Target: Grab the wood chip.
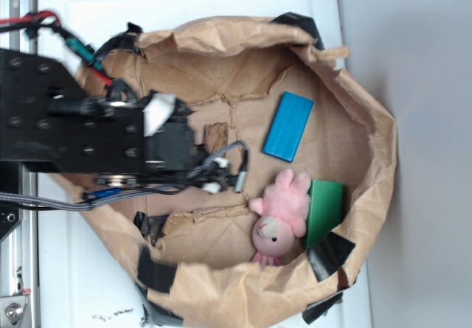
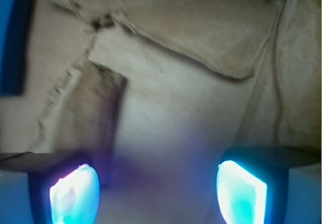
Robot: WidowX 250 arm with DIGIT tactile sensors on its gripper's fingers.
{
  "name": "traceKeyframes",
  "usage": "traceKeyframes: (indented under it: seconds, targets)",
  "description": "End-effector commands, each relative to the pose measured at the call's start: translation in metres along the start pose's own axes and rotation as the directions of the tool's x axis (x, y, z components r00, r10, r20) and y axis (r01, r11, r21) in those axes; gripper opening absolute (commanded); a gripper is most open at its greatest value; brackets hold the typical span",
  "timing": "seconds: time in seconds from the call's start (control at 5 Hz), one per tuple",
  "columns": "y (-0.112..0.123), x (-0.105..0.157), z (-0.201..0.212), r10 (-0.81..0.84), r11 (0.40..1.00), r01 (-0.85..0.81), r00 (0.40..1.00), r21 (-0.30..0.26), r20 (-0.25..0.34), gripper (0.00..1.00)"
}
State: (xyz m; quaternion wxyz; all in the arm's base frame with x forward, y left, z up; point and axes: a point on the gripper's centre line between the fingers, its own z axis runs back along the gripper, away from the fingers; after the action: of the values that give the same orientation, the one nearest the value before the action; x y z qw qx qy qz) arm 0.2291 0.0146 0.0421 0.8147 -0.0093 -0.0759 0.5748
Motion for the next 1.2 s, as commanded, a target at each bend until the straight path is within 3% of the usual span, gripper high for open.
traceKeyframes:
  seconds: [0.0,0.6,1.0]
  targets:
    - [-0.049,0.007,0.03,0.072,0.997,-0.072,0.997,-0.001,-0.02,1.0]
    - [-0.078,0.025,0.015,0.065,0.998,-0.065,0.998,-0.014,-0.023,1.0]
    - [-0.067,0.044,0.005,0.031,0.999,-0.031,1.0,-0.024,0.0,1.0]
